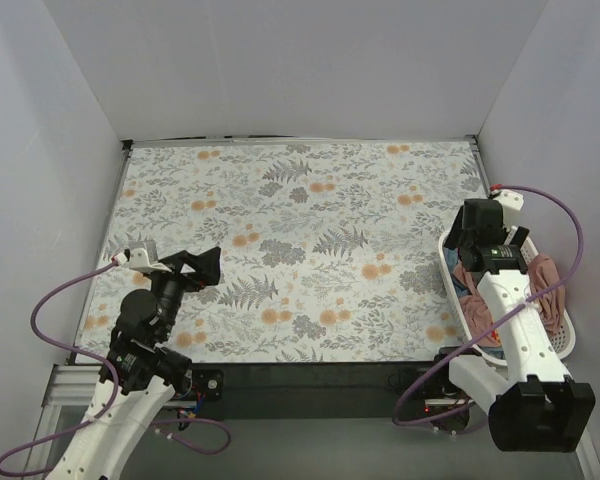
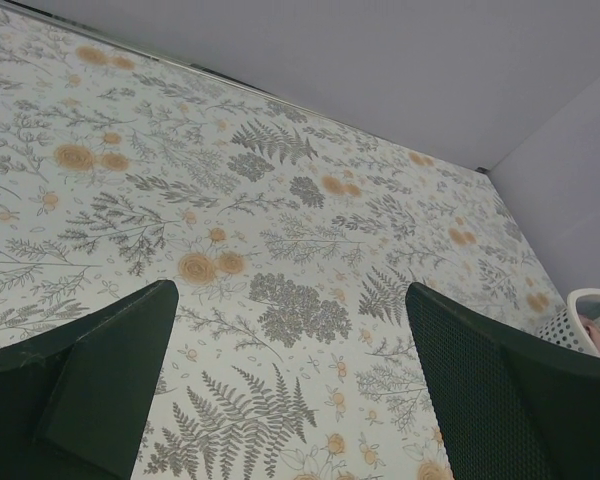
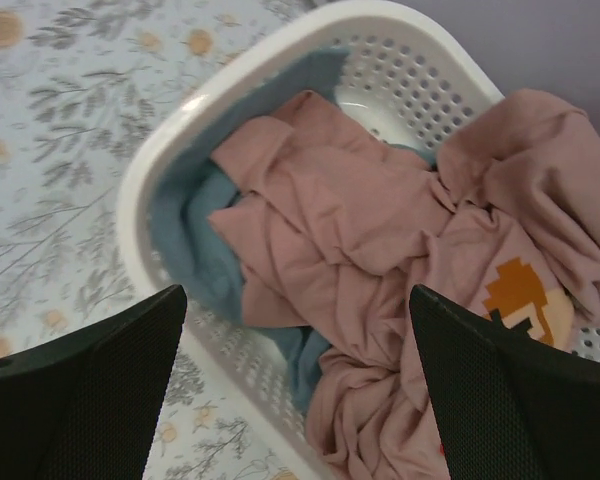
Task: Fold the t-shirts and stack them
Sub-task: Grab the tshirt from the pile
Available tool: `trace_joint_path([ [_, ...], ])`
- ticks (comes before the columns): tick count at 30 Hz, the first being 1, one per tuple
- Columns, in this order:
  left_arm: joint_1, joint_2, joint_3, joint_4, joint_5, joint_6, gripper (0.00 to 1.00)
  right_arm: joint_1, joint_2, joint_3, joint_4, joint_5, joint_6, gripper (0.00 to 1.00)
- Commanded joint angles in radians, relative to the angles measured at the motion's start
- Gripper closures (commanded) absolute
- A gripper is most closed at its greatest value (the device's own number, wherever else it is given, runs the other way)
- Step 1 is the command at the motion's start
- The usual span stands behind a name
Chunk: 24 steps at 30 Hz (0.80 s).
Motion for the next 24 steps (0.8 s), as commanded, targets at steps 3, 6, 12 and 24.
trace_joint_path([
  [3,-0.026,-0.019,-0.006,0.008,-0.021,0.002,0.02,-0.166,0.096,-0.023,-0.020,0.098,0.126,0.02],
  [6,-0.040,-0.019,-0.006,0.006,-0.023,0.003,0.02,-0.258,0.125,-0.078,0.005,0.069,0.149,0.02],
  [12,-0.044,-0.019,-0.009,0.006,-0.014,0.005,0.02,-0.320,0.113,-0.211,0.093,-0.014,0.136,0.24],
  [24,-0.044,0.039,-0.004,0.003,-0.002,0.008,0.02,-0.320,-0.111,0.035,-0.028,-0.043,0.054,0.99],
])
